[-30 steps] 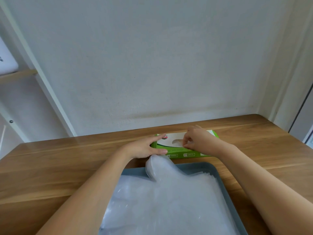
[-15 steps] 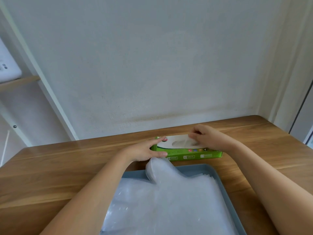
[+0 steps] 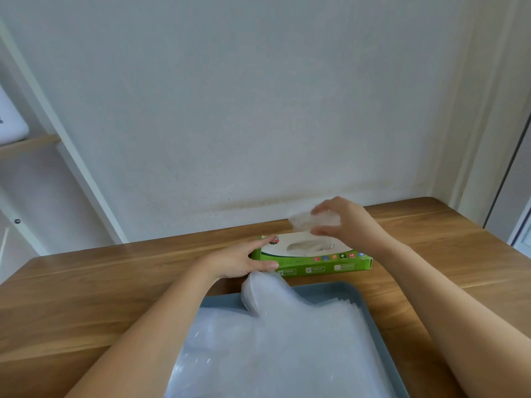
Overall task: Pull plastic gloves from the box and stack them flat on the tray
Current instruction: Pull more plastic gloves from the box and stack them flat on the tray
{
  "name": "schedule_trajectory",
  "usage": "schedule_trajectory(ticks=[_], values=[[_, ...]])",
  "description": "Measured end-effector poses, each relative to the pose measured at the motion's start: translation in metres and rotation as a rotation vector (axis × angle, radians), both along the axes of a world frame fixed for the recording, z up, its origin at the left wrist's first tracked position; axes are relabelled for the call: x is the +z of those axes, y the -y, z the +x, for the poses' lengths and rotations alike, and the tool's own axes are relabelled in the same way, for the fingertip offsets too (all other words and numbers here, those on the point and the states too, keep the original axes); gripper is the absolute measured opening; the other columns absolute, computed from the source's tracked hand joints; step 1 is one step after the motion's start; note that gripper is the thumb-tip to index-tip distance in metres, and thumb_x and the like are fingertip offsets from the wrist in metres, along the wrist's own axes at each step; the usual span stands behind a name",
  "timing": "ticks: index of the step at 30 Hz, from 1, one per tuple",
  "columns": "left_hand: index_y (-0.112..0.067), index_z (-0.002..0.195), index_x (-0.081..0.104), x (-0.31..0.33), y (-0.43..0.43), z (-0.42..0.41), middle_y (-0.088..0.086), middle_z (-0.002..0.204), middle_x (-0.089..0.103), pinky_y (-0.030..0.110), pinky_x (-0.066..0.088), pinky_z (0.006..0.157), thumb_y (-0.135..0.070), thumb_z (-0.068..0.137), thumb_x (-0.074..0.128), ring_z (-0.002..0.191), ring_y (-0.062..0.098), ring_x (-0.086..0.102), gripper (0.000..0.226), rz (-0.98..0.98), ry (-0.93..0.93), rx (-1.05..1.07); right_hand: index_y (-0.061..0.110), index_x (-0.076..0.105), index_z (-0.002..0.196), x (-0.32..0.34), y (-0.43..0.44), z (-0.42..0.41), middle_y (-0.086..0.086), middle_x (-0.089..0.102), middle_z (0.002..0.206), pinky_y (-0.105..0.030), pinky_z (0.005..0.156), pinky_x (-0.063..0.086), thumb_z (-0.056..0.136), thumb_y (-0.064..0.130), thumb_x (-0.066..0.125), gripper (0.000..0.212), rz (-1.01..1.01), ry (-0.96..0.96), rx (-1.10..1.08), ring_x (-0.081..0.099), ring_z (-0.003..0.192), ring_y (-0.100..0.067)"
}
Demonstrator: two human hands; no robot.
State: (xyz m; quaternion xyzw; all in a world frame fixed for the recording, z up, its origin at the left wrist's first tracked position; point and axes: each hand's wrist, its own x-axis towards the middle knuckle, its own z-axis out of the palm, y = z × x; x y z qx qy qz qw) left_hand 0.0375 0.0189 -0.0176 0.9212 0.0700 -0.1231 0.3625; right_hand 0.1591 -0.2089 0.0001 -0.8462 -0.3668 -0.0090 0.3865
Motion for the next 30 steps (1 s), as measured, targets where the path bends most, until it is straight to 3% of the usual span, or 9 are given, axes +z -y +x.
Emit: schedule_trajectory(ticks=[2, 7, 10, 12, 15, 18, 21, 25, 30], values=[[-0.045, 0.146, 0.030, 0.000, 0.000, 0.000, -0.016, 0.154, 0.030, 0.030, 0.020, 0.119, -0.046, 0.087, 0.065, 0.142, 0.007, 0.023, 0.069, 0.003, -0.002, 0.008, 0.023, 0.066, 0.087, 0.006, -0.005, -0.006, 0.006, 0.064, 0.095, -0.015, 0.071, 0.038, 0.088, 0.023, 0.067, 0.001, 0.038, 0.045, -0.036, 0.059, 0.093, -0.012], [-0.042, 0.146, 0.033, 0.001, 0.002, 0.000, -0.013, 0.149, 0.038, 0.025, 0.027, 0.115, -0.042, 0.088, 0.066, 0.134, 0.008, 0.036, 0.066, -0.010, -0.011, 0.032, 0.018, 0.062, 0.092, 0.023, -0.005, -0.008, 0.006, 0.064, 0.092, -0.018, 0.068, 0.042, 0.090, 0.022, 0.064, 0.005, 0.143, 0.013, -0.088, 0.060, 0.092, -0.015], [-0.040, 0.147, 0.031, 0.003, 0.003, -0.001, -0.015, 0.151, 0.035, 0.024, 0.023, 0.115, -0.040, 0.089, 0.064, 0.137, 0.007, 0.031, 0.066, 0.009, -0.001, 0.025, 0.023, 0.056, 0.118, 0.019, 0.001, -0.005, 0.007, 0.055, 0.109, -0.024, 0.078, 0.040, 0.078, 0.034, 0.077, 0.047, -0.022, -0.011, -0.114, 0.054, 0.101, -0.014], [-0.040, 0.147, 0.031, 0.003, 0.004, -0.002, -0.016, 0.152, 0.033, 0.026, 0.022, 0.117, -0.041, 0.089, 0.064, 0.139, 0.007, 0.028, 0.067, 0.013, -0.002, 0.022, 0.027, 0.057, 0.122, 0.017, 0.004, -0.005, 0.006, 0.053, 0.113, -0.026, 0.084, 0.039, 0.073, 0.036, 0.080, 0.055, -0.102, -0.012, -0.091, 0.053, 0.107, -0.015], [-0.040, 0.148, 0.030, 0.004, 0.005, -0.002, -0.017, 0.153, 0.030, 0.025, 0.019, 0.116, -0.041, 0.090, 0.064, 0.141, 0.006, 0.023, 0.067, 0.017, 0.000, 0.014, 0.021, 0.063, 0.118, 0.014, 0.006, -0.006, 0.003, 0.061, 0.114, -0.024, 0.084, 0.040, 0.076, 0.026, 0.079, 0.046, -0.175, -0.029, -0.074, 0.057, 0.106, -0.016], [-0.040, 0.148, 0.028, 0.005, 0.005, -0.002, -0.019, 0.153, 0.028, 0.024, 0.018, 0.116, -0.041, 0.090, 0.063, 0.142, 0.005, 0.021, 0.067, 0.019, 0.002, 0.003, 0.013, 0.072, 0.102, 0.013, 0.007, -0.004, -0.001, 0.070, 0.103, -0.024, 0.076, 0.045, 0.083, 0.011, 0.069, 0.019, -0.240, 0.008, -0.130, 0.063, 0.093, -0.017], [-0.039, 0.149, 0.028, 0.004, 0.005, -0.002, -0.019, 0.154, 0.028, 0.024, 0.017, 0.116, -0.041, 0.090, 0.063, 0.143, 0.005, 0.020, 0.068, 0.022, 0.000, -0.003, 0.009, 0.074, 0.091, 0.015, 0.008, -0.001, -0.005, 0.071, 0.090, -0.026, 0.068, 0.045, 0.087, 0.014, 0.065, 0.010, -0.233, 0.025, -0.180, 0.064, 0.082, -0.020], [-0.039, 0.149, 0.028, 0.006, 0.005, -0.001, -0.017, 0.153, 0.030, 0.025, 0.020, 0.116, -0.043, 0.089, 0.063, 0.141, 0.006, 0.025, 0.069, 0.042, -0.004, 0.010, 0.010, 0.074, 0.088, 0.027, 0.007, 0.000, -0.003, 0.070, 0.084, -0.023, 0.066, 0.044, 0.087, 0.014, 0.066, 0.009, 0.087, -0.097, -0.161, 0.062, 0.079, -0.016], [-0.041, 0.148, 0.030, 0.008, 0.006, -0.001, -0.019, 0.151, 0.029, 0.020, 0.020, 0.111, -0.043, 0.090, 0.062, 0.140, 0.006, 0.025, 0.066, 0.081, -0.022, 0.013, 0.008, 0.067, 0.079, 0.068, 0.011, -0.022, -0.004, 0.068, 0.068, -0.019, 0.060, 0.051, 0.092, 0.012, 0.058, 0.017, 0.789, -0.678, 0.079, 0.064, 0.064, -0.012]])
